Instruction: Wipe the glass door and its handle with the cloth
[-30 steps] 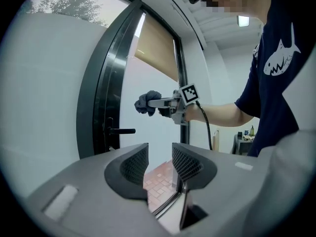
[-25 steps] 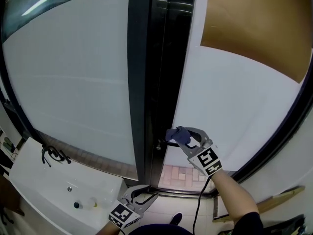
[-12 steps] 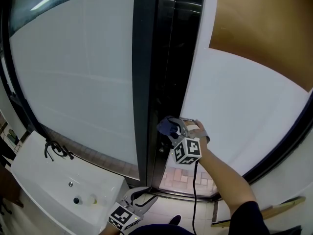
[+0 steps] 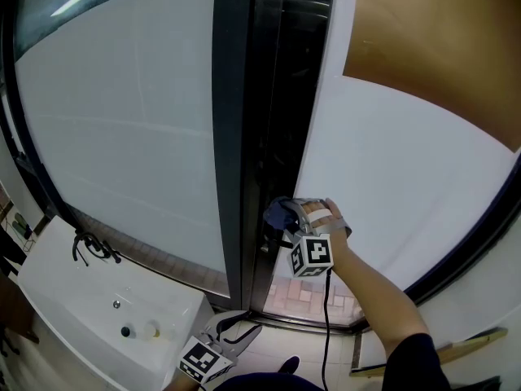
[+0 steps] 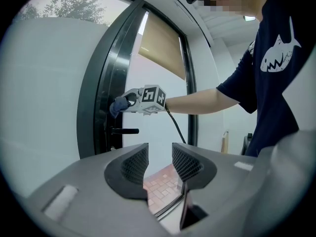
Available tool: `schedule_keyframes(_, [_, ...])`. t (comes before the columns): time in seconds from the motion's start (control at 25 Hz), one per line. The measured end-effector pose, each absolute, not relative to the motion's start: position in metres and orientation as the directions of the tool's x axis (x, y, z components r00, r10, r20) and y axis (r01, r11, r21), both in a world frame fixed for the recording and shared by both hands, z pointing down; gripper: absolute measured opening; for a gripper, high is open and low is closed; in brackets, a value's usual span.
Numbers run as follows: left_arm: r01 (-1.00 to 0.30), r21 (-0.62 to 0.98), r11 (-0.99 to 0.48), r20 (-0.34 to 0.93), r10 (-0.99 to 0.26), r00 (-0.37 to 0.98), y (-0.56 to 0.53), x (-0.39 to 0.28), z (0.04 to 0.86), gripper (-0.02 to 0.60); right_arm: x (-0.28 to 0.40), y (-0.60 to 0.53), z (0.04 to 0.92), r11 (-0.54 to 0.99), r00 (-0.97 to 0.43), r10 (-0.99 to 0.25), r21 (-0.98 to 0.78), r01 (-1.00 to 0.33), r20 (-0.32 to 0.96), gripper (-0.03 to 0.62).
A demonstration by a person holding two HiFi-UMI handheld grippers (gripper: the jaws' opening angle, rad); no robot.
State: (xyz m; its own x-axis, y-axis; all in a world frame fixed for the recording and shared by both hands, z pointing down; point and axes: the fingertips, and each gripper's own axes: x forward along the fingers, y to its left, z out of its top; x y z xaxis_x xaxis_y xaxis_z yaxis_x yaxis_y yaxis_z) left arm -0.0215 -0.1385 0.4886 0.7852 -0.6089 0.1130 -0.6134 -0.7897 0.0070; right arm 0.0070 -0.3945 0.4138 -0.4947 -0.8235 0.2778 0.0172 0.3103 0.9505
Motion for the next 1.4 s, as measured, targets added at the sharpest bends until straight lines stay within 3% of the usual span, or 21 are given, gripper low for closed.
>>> schedule_keyframes(0.48, [-0.568,-0.007,-0.823,0.11,-0.565,0.818,-0.138,-0.006,0.487,0.146,0.095,-0.391,0.42,0.323,-0.367,-0.881,0.946,-0.003,0.299,0.164])
schedule_keyframes(0.96, [-0.547,-0.008,-0.837,0.112,-0.545,0.831,-0.131,-0.002,0.488,0.146,0.174,-0.379,0.422,0.34,-0.247,-0.92,0.934,-0.113,0.305,0.164])
schedule_keyframes(1.2, [-0.553,-0.006,-0.833,0.114,-0.55,0.827,-0.125,-0.007,0.489,0.146,0.157,-0.368,0.407,0.356,-0.298,-0.91,0.911,-0.208,0.288,0.164])
schedule_keyframes(1.4, [-0.572,-0.008,-0.82,0.112,-0.569,0.815,-0.124,-0.015,0.49,0.146,0.097,-0.366,0.398,0.375,-0.395,-0.874,0.91,-0.175,0.284,0.164])
